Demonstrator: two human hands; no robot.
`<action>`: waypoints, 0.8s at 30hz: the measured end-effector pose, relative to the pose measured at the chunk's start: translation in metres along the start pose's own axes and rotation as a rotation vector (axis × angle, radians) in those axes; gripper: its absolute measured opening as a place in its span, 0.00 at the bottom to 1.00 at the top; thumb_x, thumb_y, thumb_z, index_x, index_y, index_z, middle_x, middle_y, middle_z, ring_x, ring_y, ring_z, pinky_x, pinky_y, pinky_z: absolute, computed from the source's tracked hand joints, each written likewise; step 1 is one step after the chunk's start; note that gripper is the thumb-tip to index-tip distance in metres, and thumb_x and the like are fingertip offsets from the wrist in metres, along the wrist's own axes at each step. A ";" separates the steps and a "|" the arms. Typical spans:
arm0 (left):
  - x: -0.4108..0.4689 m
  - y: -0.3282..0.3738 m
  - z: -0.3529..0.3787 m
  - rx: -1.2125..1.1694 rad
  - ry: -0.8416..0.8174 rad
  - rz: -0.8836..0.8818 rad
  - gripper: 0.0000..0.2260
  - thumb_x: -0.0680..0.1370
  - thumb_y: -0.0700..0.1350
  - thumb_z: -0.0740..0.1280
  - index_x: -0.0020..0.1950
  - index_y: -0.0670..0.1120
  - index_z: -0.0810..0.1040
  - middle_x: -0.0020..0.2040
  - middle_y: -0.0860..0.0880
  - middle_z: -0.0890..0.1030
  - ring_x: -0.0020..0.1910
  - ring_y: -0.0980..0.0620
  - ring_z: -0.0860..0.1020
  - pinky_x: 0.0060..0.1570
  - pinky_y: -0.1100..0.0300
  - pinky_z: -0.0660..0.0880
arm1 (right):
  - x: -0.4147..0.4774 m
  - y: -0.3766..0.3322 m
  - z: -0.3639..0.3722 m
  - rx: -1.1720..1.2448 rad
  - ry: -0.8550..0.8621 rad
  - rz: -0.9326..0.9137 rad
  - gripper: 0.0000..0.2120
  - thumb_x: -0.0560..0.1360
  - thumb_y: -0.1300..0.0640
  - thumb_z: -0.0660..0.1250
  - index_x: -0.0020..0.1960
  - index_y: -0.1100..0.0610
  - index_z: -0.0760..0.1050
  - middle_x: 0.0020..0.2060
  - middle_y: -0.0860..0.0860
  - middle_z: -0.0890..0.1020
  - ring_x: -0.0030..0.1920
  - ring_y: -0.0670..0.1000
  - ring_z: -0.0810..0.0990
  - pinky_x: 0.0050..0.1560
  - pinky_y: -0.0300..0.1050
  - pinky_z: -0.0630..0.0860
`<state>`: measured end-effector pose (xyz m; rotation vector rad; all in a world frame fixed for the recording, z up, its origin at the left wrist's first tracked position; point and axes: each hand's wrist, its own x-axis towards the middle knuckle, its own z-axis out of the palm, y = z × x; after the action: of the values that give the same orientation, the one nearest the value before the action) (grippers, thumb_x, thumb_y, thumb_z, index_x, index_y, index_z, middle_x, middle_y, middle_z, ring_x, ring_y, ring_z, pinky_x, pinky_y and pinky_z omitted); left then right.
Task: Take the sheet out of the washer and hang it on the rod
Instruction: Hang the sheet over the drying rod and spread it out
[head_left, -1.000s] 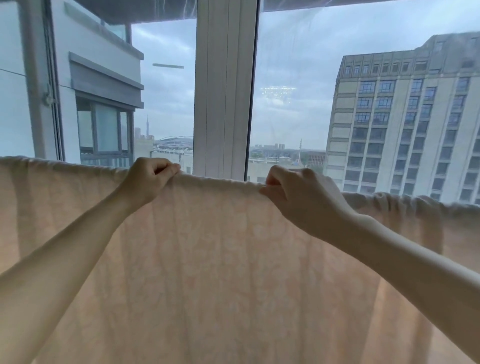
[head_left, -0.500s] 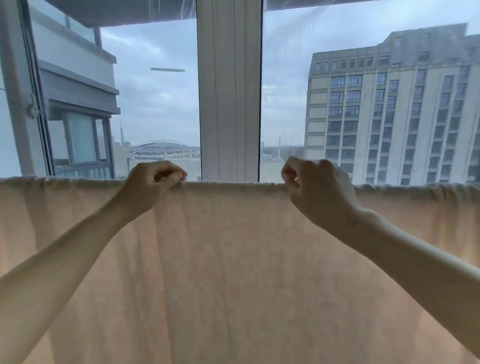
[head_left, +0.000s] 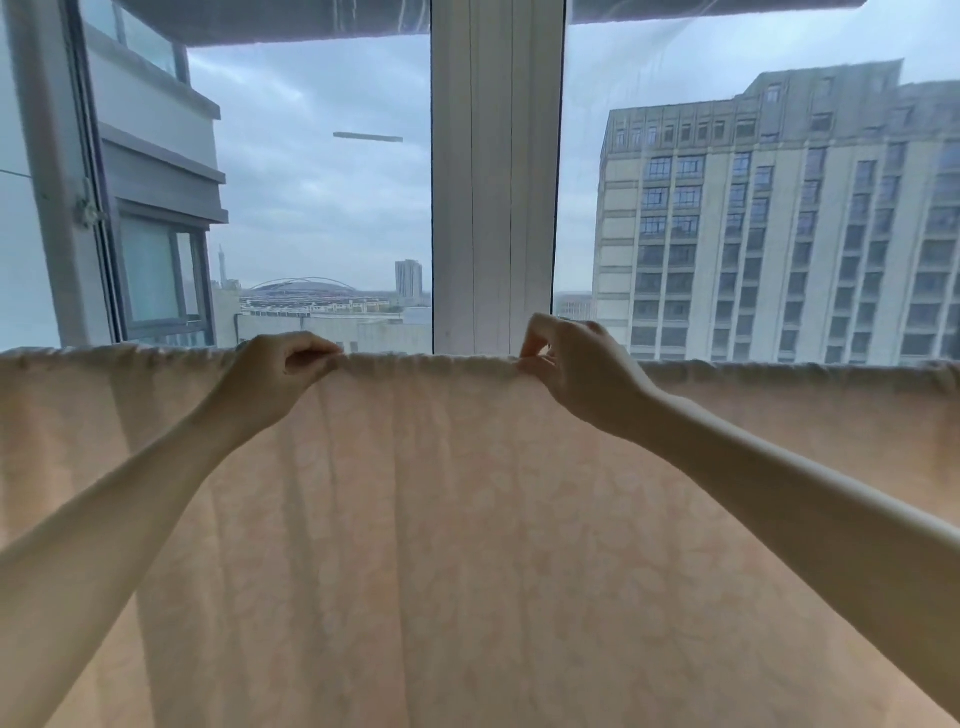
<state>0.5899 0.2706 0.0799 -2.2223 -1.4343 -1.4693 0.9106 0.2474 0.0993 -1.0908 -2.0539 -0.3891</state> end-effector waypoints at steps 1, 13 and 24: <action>0.001 -0.001 0.000 0.006 0.017 0.007 0.06 0.75 0.43 0.71 0.45 0.56 0.81 0.44 0.53 0.84 0.45 0.61 0.81 0.51 0.63 0.75 | -0.002 0.002 -0.002 -0.025 0.017 0.008 0.04 0.77 0.58 0.67 0.48 0.58 0.74 0.43 0.53 0.82 0.41 0.53 0.81 0.45 0.54 0.80; -0.006 0.001 0.012 0.067 0.235 0.061 0.04 0.78 0.41 0.68 0.47 0.49 0.80 0.42 0.53 0.81 0.44 0.53 0.79 0.47 0.59 0.72 | -0.037 0.065 -0.054 -0.186 0.219 0.137 0.07 0.78 0.57 0.66 0.43 0.58 0.71 0.33 0.50 0.78 0.32 0.50 0.78 0.32 0.41 0.75; 0.002 -0.019 0.000 0.118 0.109 0.003 0.04 0.80 0.43 0.64 0.48 0.49 0.79 0.42 0.53 0.81 0.43 0.53 0.78 0.46 0.56 0.71 | -0.061 0.067 -0.053 -0.523 0.149 0.354 0.16 0.81 0.51 0.53 0.36 0.54 0.67 0.25 0.46 0.67 0.29 0.53 0.70 0.41 0.48 0.68</action>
<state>0.5758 0.2825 0.0741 -2.0420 -1.4429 -1.4404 1.0107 0.2219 0.0833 -1.6475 -1.6195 -0.8248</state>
